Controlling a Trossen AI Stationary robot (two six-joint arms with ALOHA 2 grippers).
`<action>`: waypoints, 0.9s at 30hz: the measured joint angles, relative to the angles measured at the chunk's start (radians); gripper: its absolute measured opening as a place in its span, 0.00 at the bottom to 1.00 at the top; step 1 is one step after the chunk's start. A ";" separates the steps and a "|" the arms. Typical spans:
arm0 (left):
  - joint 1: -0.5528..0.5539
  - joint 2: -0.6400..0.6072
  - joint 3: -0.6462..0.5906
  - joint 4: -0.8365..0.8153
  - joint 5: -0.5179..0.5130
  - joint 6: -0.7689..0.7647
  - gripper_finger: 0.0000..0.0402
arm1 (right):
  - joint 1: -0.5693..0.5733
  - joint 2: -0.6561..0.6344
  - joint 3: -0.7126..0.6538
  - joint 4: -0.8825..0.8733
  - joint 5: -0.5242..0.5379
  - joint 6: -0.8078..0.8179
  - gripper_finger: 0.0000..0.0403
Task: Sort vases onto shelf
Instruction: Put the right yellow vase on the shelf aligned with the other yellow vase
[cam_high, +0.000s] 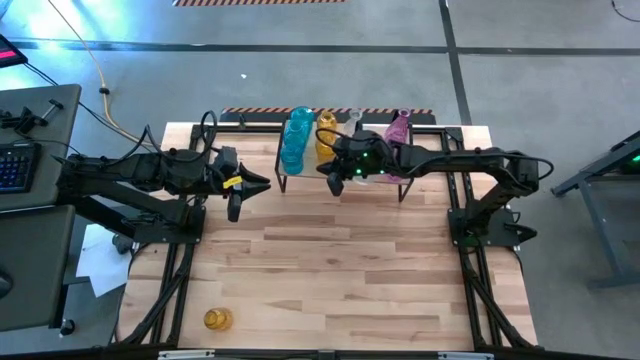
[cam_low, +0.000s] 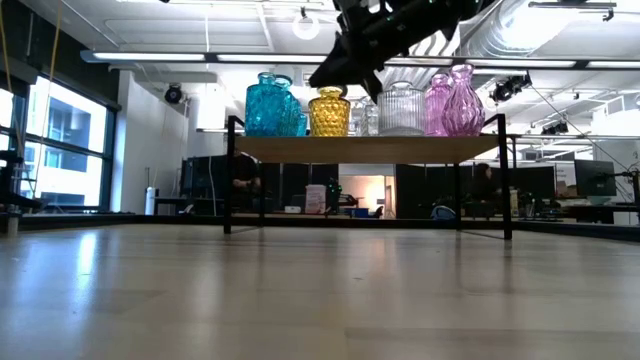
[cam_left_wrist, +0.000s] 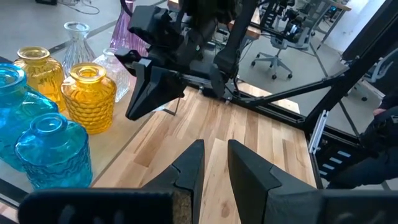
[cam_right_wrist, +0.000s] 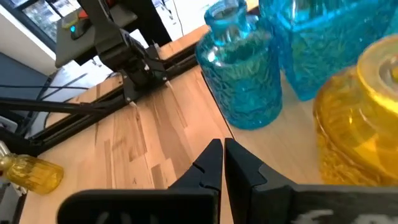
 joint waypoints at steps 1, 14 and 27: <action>0.000 0.000 0.000 0.000 0.000 0.000 0.16 | 0.000 0.000 0.000 0.009 0.000 -0.001 0.00; 0.000 0.000 0.000 0.000 0.000 -0.010 0.16 | -0.008 0.000 0.137 -0.210 0.074 -0.085 0.00; 0.000 0.000 0.000 0.000 0.000 -0.012 0.16 | -0.008 0.000 0.173 -0.312 0.210 -0.105 0.00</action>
